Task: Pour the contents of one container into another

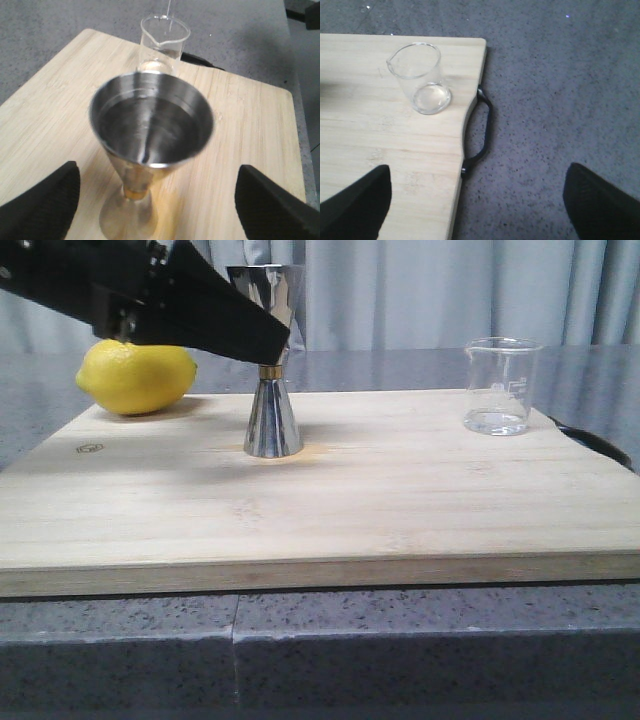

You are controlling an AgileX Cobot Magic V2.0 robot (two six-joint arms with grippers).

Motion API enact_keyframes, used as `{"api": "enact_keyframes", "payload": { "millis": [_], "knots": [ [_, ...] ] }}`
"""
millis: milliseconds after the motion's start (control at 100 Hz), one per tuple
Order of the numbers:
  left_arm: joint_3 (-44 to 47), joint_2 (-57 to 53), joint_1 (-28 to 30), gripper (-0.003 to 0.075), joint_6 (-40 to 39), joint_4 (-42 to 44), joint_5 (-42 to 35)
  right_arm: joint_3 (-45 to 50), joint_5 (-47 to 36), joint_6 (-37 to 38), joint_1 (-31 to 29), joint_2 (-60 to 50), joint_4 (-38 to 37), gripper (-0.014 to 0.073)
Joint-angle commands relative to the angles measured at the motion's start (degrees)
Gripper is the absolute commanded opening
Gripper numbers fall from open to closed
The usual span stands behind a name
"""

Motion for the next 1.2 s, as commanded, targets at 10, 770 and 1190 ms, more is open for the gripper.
{"api": "enact_keyframes", "payload": {
  "millis": [10, 770, 1190],
  "knots": [
    [-1.6, -7.9, -0.6, 0.0589, -10.3, 5.8, -1.5, -5.8, 5.3, -0.4, 0.2, -0.2, 0.6, 0.0606],
    [-1.6, -42.3, -0.5, 0.0588, -88.4, 75.7, 3.5, -16.5, 25.2, -6.0, 0.2, -2.6, -0.2, 0.0606],
    [8.0, -50.1, -0.5, 0.0529, -97.5, 74.5, -8.5, -11.7, 16.0, -6.5, 0.2, -17.0, -1.6, 0.0605]
  ]
}}
